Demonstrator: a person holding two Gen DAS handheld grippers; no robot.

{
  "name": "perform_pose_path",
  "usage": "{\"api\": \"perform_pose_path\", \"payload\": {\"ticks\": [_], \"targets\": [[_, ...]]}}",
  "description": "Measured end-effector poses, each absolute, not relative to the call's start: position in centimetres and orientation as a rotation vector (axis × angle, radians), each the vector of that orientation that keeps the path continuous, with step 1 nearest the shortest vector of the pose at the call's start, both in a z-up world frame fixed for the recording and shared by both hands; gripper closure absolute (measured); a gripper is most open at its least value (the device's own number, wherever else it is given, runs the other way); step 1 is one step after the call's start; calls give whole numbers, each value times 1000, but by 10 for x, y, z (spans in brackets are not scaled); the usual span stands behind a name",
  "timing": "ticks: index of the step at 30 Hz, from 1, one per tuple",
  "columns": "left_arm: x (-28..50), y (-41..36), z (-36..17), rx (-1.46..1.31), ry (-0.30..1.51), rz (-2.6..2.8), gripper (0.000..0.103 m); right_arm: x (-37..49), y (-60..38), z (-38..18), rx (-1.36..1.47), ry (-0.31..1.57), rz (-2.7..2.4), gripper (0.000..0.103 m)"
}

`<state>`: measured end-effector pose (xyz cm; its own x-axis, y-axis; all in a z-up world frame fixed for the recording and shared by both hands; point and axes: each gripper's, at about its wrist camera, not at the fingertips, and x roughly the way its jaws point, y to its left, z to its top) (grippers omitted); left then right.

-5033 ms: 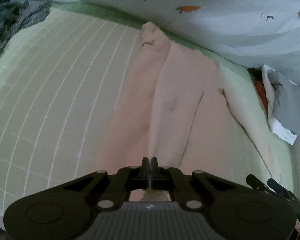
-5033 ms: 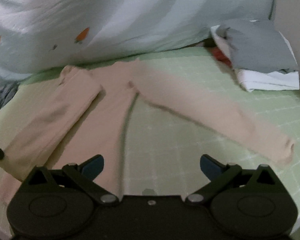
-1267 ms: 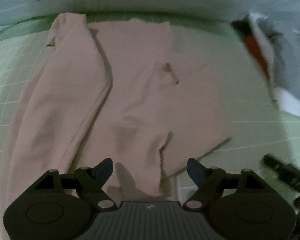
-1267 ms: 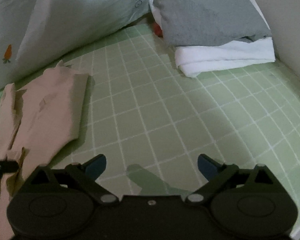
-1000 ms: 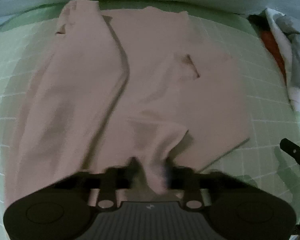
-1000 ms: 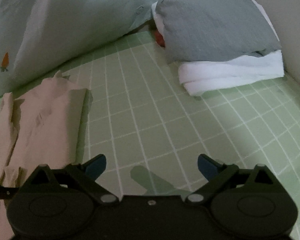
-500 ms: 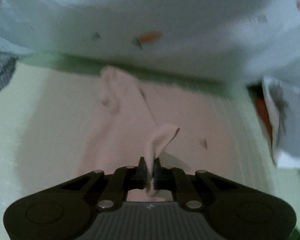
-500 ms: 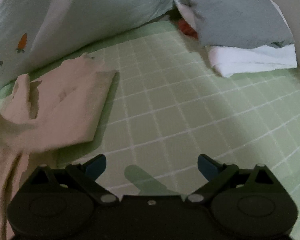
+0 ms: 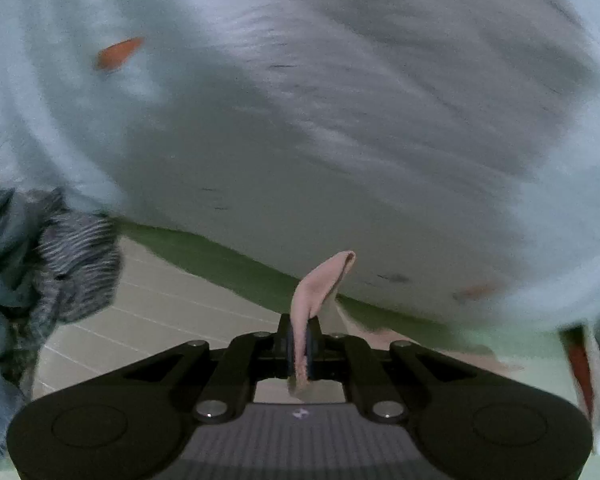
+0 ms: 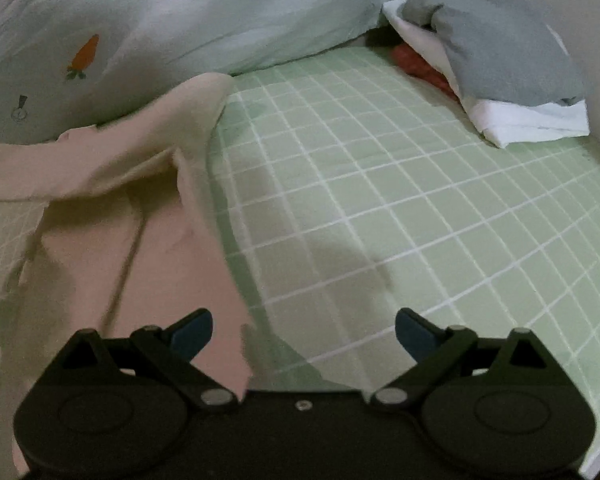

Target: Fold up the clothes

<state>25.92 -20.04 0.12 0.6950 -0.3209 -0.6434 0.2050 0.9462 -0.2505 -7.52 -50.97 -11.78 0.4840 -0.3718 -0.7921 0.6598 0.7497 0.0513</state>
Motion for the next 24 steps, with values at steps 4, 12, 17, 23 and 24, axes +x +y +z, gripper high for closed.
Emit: {"api": "perform_pose_path", "payload": {"ticks": [4,12,17,23,24], "targets": [[283,-175,-35,-164,807,-214,87,-72,-483,-114,327,880,-644,2],[216,-182,-57,-146,929,-250,46,-93,-467,-104,243,868,-661,0],[141,-198,-56,-162,962,-282,38,-113,-471,-105,247,843,-626,0],[50,-225,-49,-148,985,-264,34,-137,-475,-124,227,914,-540,0],[35,-228,-47,-148,985,-258,32,-140,-477,-127,235,922,-535,0]]}}
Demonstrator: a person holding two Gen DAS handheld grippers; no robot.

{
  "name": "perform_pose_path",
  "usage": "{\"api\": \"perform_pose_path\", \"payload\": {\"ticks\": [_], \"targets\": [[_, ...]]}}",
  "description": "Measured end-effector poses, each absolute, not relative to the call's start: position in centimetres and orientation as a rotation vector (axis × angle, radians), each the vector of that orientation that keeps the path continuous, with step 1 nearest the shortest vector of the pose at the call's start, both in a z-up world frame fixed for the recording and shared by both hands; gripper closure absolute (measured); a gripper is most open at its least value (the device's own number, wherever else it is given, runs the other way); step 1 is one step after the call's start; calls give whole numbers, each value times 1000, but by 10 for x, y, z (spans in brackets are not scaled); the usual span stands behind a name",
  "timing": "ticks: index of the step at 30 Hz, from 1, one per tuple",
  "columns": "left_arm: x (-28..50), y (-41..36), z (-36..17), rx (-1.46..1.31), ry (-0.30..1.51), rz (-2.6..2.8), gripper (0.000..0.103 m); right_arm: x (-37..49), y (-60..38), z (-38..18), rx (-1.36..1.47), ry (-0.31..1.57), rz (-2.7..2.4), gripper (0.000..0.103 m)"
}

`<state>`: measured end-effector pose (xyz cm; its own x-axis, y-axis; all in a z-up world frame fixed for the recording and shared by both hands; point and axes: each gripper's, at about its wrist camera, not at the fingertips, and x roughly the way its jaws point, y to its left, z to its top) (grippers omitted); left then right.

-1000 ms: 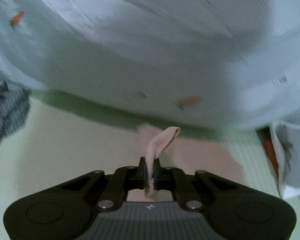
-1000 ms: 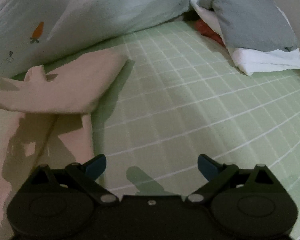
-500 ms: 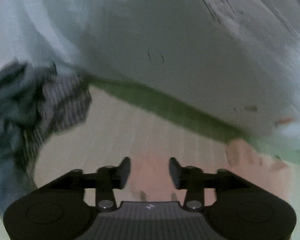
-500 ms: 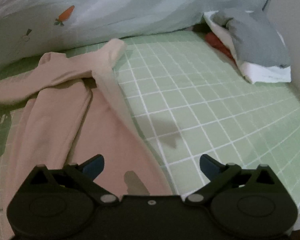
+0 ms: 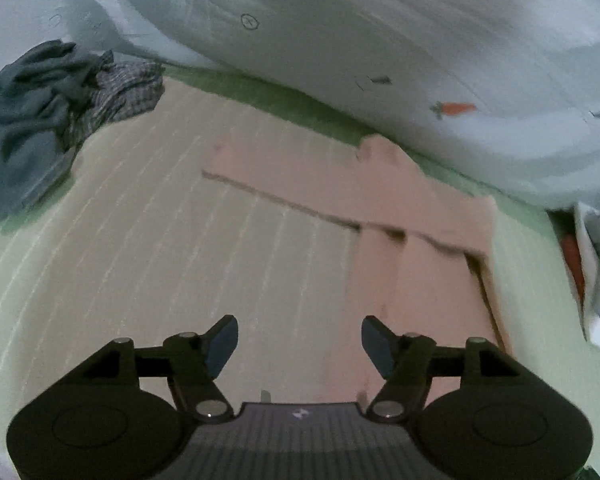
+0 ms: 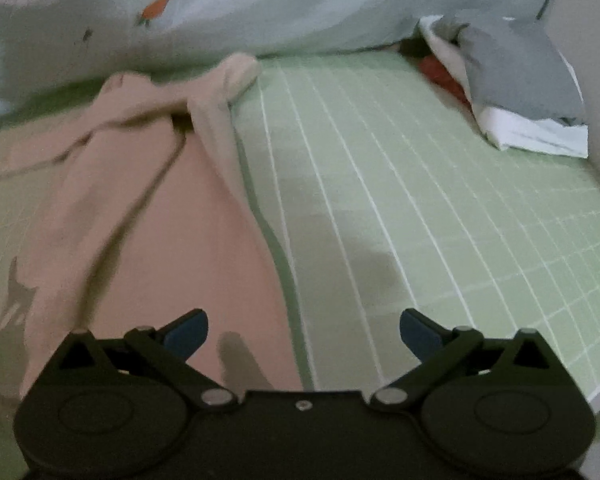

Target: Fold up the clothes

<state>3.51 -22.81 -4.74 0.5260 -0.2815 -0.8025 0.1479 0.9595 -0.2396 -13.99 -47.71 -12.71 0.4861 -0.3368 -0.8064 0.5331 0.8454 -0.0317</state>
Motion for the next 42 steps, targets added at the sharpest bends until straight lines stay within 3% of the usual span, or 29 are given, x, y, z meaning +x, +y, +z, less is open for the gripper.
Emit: {"api": "perform_pose_path", "payload": {"ticks": [2,7,11,13,16,17,18,28,34,40,42], "targets": [[13,-231,-46,-140,971,-234,27,-146,-482,-133,255,935,-526,2],[-29,-235,-45,-97,956,-188,27,-155,-484,-140,275,915,-453,11],[-46,-227,-46,-101,964,-162,27,-152,-482,-139,237,893,-394,23],[-48,-221,-46,-100,964,-159,27,-149,-481,-137,231,881,-379,35],[-44,-208,-44,-91,962,-172,27,-141,-469,-131,199,883,-378,73],[-41,-205,-43,-86,958,-177,27,-138,-465,-129,188,884,-377,97],[-38,-201,-43,-81,954,-183,27,-135,-461,-127,177,885,-377,99],[4,-143,-45,-71,948,-249,27,-119,-373,-86,18,798,-349,99],[19,-118,-49,-21,935,-281,27,-92,-333,-114,99,842,-309,99],[34,-102,-54,-18,962,-270,27,-93,-334,-114,248,852,-343,84],[40,-98,-55,-26,966,-267,27,-99,-342,-105,342,813,-347,65]]}}
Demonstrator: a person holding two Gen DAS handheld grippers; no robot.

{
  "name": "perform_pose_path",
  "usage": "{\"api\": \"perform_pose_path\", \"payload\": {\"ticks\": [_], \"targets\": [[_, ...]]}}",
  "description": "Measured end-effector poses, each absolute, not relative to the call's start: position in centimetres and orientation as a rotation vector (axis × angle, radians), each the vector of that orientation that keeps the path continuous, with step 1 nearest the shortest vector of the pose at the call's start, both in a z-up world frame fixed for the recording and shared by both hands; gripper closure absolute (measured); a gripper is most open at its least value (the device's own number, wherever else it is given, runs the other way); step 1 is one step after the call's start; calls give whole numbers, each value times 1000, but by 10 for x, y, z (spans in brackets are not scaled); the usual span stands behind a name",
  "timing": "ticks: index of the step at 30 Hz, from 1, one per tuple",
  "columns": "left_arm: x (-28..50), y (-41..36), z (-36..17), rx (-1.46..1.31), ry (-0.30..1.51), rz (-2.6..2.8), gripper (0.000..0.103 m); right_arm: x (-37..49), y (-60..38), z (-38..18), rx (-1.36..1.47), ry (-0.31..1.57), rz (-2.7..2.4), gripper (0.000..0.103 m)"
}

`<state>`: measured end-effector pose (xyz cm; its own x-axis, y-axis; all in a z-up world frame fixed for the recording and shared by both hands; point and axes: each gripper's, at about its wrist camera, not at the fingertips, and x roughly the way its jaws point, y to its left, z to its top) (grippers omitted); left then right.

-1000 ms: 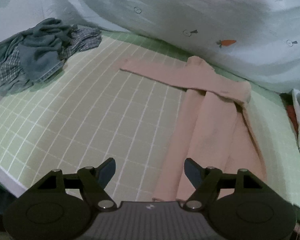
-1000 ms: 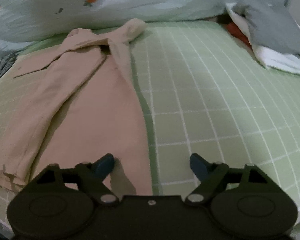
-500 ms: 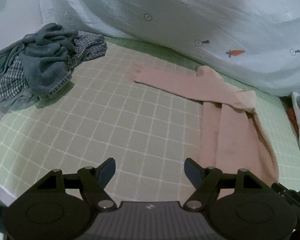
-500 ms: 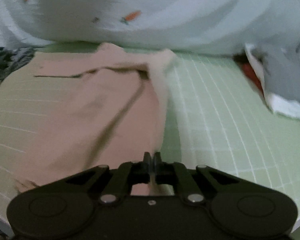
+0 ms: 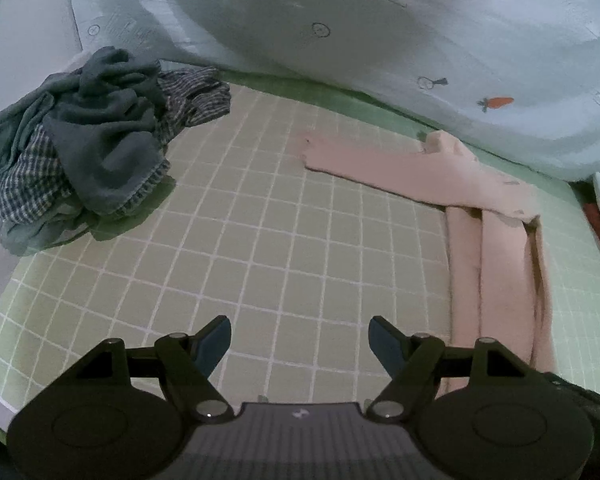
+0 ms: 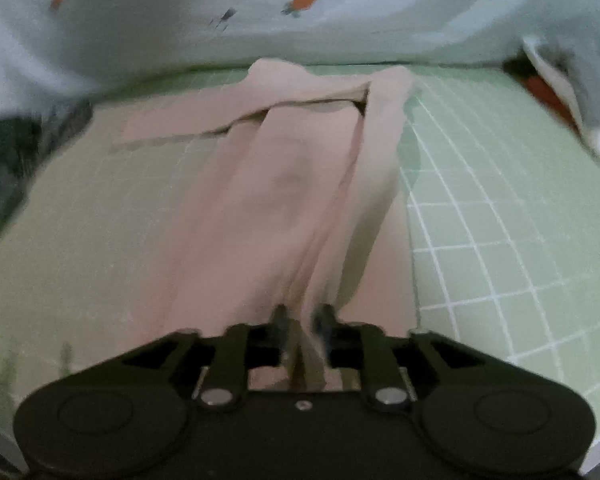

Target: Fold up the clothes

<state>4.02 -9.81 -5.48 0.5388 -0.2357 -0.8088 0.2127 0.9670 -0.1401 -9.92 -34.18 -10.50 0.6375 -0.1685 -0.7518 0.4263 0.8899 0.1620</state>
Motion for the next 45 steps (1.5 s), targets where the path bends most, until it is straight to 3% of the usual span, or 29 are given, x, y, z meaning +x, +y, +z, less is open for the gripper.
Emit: {"api": "perform_pose_path", "payload": {"ticks": [7,18,22,27,39,43,45], "targets": [[67,-100,-54,-48,958,-271,26,-94,-364,-84,400,702,-480,64],[141,-111,-74,-42,1002,-234,26,-39,-373,-126,305,854,-579,63],[181,-110,-86,-45,1021,-215,26,-15,-375,-117,256,867,-587,66],[234,-113,-105,-39,1048,-211,23,24,-392,-91,246,749,-623,40],[318,-149,-144,-20,1045,-282,23,150,-448,-105,322,711,-572,32],[326,-159,-152,-28,1061,-285,23,164,-453,-116,363,736,-554,37],[326,-162,-154,-25,1064,-290,23,170,-452,-119,366,743,-543,57]]}}
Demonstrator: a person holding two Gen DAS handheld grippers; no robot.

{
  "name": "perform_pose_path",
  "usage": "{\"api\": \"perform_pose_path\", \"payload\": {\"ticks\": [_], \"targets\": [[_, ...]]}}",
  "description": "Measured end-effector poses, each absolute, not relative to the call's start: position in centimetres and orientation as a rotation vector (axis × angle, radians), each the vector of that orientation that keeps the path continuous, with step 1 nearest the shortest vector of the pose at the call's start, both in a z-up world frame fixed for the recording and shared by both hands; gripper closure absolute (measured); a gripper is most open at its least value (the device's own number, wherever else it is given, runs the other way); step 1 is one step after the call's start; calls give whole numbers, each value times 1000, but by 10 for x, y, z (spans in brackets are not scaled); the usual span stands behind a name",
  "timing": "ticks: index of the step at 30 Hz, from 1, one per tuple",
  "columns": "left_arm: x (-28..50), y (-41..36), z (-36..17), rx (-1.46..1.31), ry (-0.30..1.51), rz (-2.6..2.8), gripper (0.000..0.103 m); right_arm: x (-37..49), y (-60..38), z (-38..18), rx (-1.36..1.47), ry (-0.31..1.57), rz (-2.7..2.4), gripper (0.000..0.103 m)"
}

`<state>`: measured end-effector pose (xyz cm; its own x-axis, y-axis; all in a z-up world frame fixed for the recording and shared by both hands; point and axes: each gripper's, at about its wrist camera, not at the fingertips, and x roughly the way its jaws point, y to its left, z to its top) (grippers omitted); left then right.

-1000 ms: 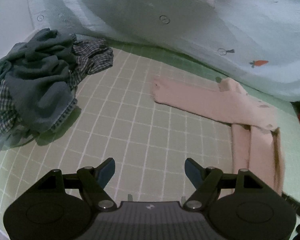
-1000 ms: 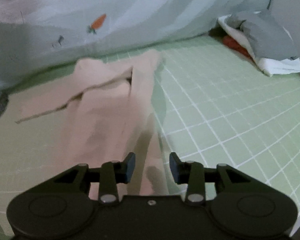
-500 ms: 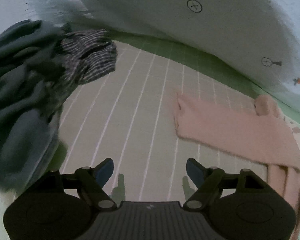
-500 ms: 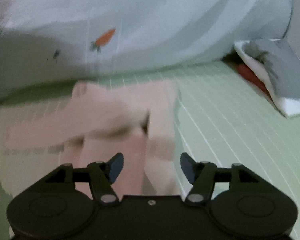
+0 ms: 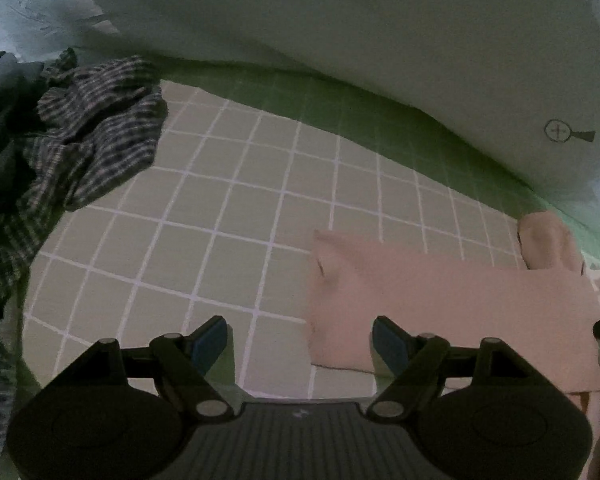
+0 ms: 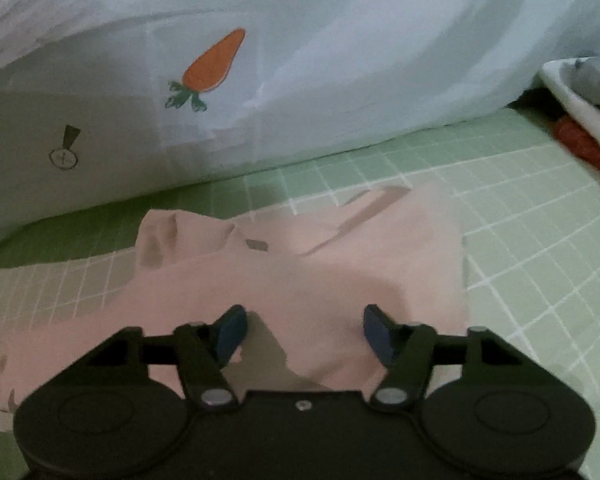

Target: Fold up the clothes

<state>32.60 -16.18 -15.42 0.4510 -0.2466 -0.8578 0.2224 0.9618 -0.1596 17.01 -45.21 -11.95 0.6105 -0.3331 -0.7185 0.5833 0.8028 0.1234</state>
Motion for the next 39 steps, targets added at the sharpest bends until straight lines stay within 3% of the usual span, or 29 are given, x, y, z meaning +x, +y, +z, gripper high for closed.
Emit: {"api": "perform_pose_path", "payload": {"ticks": [5,7,10,12,18,26,28,29,31,32,34,36,39], "targets": [[323,-169,-156,-4,1053,-300,32,173,-443,-114,277,736,-526,98],[322,-173,-156,18,1042,-302,40,173,-443,-110,276,732,-520,100],[322,-177,-155,48,1027,-300,67,171,-443,-107,256,726,-515,101],[323,-176,-155,31,1034,-313,101,170,-442,-103,249,712,-518,101],[320,-175,-139,-7,945,-340,102,162,-442,-79,271,624,-548,102],[297,-143,-52,-79,690,-299,102,159,-427,-28,234,480,-509,102],[302,-132,-60,-93,725,-240,102,167,-425,-29,245,502,-442,101],[306,-127,-68,-107,756,-209,102,171,-424,-35,259,516,-424,99],[312,-116,-85,-147,823,-168,102,173,-432,-49,365,544,-438,74],[314,-111,-93,-170,854,-158,101,172,-438,-55,429,553,-458,56],[312,-105,-101,-194,876,-166,101,161,-451,-61,498,525,-521,49],[310,-108,-106,-162,880,-164,102,154,-469,-67,530,529,-588,31],[312,-108,-112,-165,898,-167,101,150,-506,-85,630,560,-666,28]]}}
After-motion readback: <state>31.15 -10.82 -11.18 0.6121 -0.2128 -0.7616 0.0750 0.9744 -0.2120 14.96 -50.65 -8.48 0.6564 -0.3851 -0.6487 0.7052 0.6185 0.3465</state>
